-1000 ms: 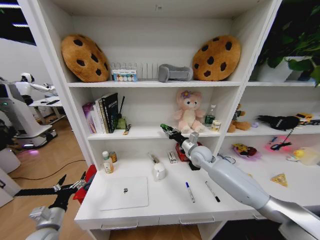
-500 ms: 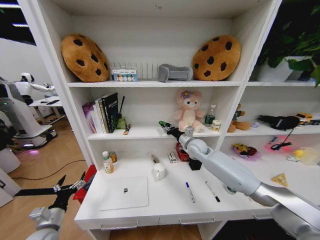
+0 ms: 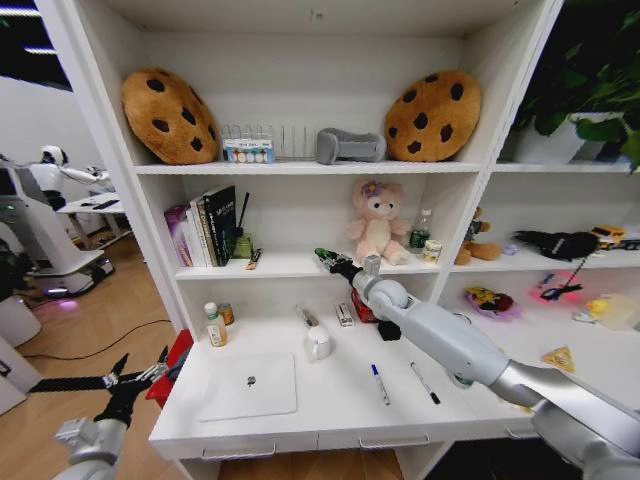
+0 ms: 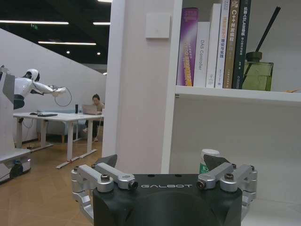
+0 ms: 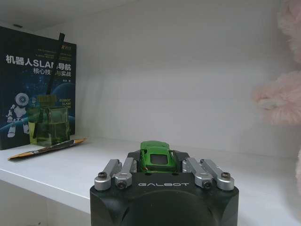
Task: Organize the objects on the table.
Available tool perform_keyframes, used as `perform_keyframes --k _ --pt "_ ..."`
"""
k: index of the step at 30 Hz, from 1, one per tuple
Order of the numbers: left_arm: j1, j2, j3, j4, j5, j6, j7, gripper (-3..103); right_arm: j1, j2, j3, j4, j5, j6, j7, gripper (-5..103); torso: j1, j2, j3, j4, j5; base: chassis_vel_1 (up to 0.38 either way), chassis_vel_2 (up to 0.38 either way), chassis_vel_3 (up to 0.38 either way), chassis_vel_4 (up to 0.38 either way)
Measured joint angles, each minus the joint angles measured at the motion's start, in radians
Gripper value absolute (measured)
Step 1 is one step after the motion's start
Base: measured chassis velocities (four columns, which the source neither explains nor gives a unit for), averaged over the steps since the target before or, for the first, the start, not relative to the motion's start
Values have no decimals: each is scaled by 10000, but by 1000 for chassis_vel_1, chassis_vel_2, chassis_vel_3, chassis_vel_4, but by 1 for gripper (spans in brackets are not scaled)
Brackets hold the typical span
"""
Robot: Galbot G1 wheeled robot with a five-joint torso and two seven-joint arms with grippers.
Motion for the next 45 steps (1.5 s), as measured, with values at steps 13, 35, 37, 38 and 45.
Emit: perform_keyframes --k 13,35,37,38,45 --pt "-129 26 46 179 -5 -20 -1 100 -59 -24 -110 -134 -28 -12 34 37 0 0 0 -1 0 0 0 0 0" --pt "-20 38 2 151 -30 -51 -19 100 -234 -23 92 -81 -125 12 50 87 0 0 0 -1 0 0 0 0 0" --pt "-4 36 -10 134 -29 -51 -19 100 -234 -31 123 -28 -163 13 49 92 0 0 0 -1 0 0 0 0 0" --pt "11 35 -26 119 -29 -51 -20 100 -234 -42 144 29 -188 14 47 92 0 0 0 -1 1 0 0 0 0" --pt "128 27 -157 29 -39 -48 -30 100 -277 -351 503 1327 -188 10 22 100 -1 0 -1 0 -1 0 0 0 0"
